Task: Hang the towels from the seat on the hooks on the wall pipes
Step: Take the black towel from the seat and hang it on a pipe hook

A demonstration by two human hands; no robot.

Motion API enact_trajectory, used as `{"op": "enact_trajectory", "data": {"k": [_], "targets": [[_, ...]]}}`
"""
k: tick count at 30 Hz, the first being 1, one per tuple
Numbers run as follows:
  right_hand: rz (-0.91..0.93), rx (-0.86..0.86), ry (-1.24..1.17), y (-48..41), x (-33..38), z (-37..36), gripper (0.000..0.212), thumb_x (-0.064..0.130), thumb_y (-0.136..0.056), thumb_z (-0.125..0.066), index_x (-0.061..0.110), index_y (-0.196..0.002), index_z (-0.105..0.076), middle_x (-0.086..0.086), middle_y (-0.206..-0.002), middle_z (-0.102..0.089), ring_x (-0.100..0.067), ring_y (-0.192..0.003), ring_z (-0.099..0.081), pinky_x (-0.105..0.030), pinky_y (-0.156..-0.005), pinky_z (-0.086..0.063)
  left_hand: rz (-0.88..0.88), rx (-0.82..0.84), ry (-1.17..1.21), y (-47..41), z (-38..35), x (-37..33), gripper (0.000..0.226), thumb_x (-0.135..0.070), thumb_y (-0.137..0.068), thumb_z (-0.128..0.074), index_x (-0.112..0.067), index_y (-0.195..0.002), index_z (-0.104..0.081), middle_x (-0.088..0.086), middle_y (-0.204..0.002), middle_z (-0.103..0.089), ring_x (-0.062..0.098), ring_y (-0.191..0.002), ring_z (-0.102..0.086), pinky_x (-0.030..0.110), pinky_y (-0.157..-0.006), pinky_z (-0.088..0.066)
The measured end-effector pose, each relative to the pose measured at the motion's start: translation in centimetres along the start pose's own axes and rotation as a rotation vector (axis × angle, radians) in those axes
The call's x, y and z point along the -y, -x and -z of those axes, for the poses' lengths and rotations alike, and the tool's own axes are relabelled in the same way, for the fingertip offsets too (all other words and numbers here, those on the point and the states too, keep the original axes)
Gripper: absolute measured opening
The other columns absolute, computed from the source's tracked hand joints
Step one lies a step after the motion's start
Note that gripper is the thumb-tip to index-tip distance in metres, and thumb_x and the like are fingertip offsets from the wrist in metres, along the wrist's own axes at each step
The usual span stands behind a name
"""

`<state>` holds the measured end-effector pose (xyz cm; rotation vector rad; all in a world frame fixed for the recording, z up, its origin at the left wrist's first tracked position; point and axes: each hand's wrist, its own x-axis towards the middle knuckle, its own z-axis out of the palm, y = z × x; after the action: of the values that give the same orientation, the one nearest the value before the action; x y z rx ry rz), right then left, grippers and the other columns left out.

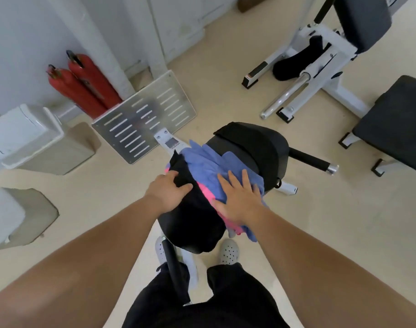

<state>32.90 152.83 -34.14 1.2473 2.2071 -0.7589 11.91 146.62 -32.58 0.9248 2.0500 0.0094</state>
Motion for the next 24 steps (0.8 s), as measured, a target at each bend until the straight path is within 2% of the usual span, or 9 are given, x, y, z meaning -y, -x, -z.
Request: {"op": "enact_trajectory", "data": {"k": [3,6,9,13,15,18,19,22,24], "targets": [[-0.050,0.008,0.013,-0.5,0.6,-1.2,0.073,0.067,-0.099,-0.018,0.036,-0.157,0.015,0.002,-0.169,0.016,-0.033,-0.149,0.031,-0.062,-0.121,0.003,0.136,0.075,0.129,-2.4,-0.2,1.1,0.068,-0.062,-0.092,-0.054,-0.016,-0.143,-0.049,0.012,-0.134,-0.062,0.035,-0.117,-0.059,0.045,-0.104,-0.048],[-0.092,0.027,0.000,-1.3,0.9,-1.5,0.072,0.069,-0.098,-0.010,0.036,-0.157,0.017,0.003,-0.168,0.019,-0.032,-0.147,0.034,-0.062,-0.121,0.007,0.130,0.141,0.066,-3.0,-1.0,1.3,0.082,-0.074,-0.080,-0.060,-0.017,-0.139,-0.054,0.009,-0.131,-0.064,0.031,-0.114,-0.061,0.044,-0.102,-0.050],[-0.098,-0.002,0.022,-1.4,0.9,-2.1,0.071,0.068,-0.099,-0.010,0.036,-0.157,0.018,0.002,-0.168,0.019,-0.033,-0.148,0.033,-0.063,-0.121,0.005,0.116,0.072,0.036,-2.3,-1.8,0.9,0.090,-0.076,-0.075,-0.064,-0.014,-0.139,-0.052,0.008,-0.132,-0.062,0.031,-0.116,-0.061,0.044,-0.099,-0.052],[-0.095,-0.024,0.030,-1.5,1.0,-2.4,0.071,0.068,-0.099,-0.010,0.036,-0.157,0.017,0.002,-0.168,0.018,-0.034,-0.148,0.032,-0.062,-0.121,0.005,0.173,-0.023,0.347,-1.6,-2.8,0.6,0.090,-0.047,-0.077,-0.082,-0.017,-0.150,-0.037,0.006,-0.142,-0.054,0.030,-0.124,-0.057,0.036,-0.094,-0.048],[-0.093,-0.029,0.025,-1.5,1.0,-2.4,0.071,0.068,-0.100,-0.010,0.036,-0.157,0.017,0.001,-0.168,0.018,-0.034,-0.148,0.032,-0.062,-0.121,0.006,0.238,-0.064,0.548,-2.0,-2.9,0.5,0.090,-0.025,-0.075,-0.086,-0.021,-0.150,-0.036,0.006,-0.140,-0.055,0.029,-0.116,-0.059,0.034,-0.085,-0.050],[-0.091,-0.027,0.015,-1.3,0.9,-2.2,0.070,0.067,-0.100,-0.012,0.036,-0.157,0.016,0.002,-0.168,0.016,-0.033,-0.148,0.032,-0.060,-0.120,0.008,0.319,-0.135,0.757,-2.0,-2.7,0.4,0.088,-0.001,-0.076,-0.080,-0.027,-0.149,-0.038,0.006,-0.134,-0.057,0.025,-0.097,-0.064,0.029,-0.068,-0.053],[-0.093,-0.020,0.007,-1.3,0.9,-2.2,0.070,0.066,-0.100,-0.012,0.036,-0.157,0.016,0.002,-0.168,0.016,-0.033,-0.148,0.032,-0.060,-0.120,0.008,0.316,-0.154,0.805,-1.8,-2.6,0.3,0.087,0.003,-0.077,-0.078,-0.028,-0.148,-0.038,0.006,-0.133,-0.057,0.025,-0.097,-0.064,0.030,-0.068,-0.055],[-0.101,-0.006,-0.017,-0.9,1.3,-1.4,0.070,0.066,-0.101,-0.014,0.036,-0.158,0.012,0.002,-0.169,0.013,-0.032,-0.150,0.028,-0.060,-0.120,0.007,0.260,-0.197,0.993,-0.1,-1.6,-0.2,0.086,0.011,-0.080,-0.072,-0.031,-0.148,-0.041,0.007,-0.127,-0.057,0.027,-0.105,-0.062,0.040,-0.087,-0.061],[-0.093,-0.063,-0.079,-0.3,1.7,-0.4,0.066,0.060,-0.102,-0.020,0.035,-0.160,0.000,0.001,-0.170,0.005,-0.032,-0.153,0.021,-0.058,-0.121,0.006,0.245,-0.208,1.152,1.3,-0.5,-0.4,0.085,0.011,-0.082,-0.069,-0.034,-0.148,-0.040,0.009,-0.120,-0.060,0.027,-0.102,-0.065,0.044,-0.089,-0.060]]}}
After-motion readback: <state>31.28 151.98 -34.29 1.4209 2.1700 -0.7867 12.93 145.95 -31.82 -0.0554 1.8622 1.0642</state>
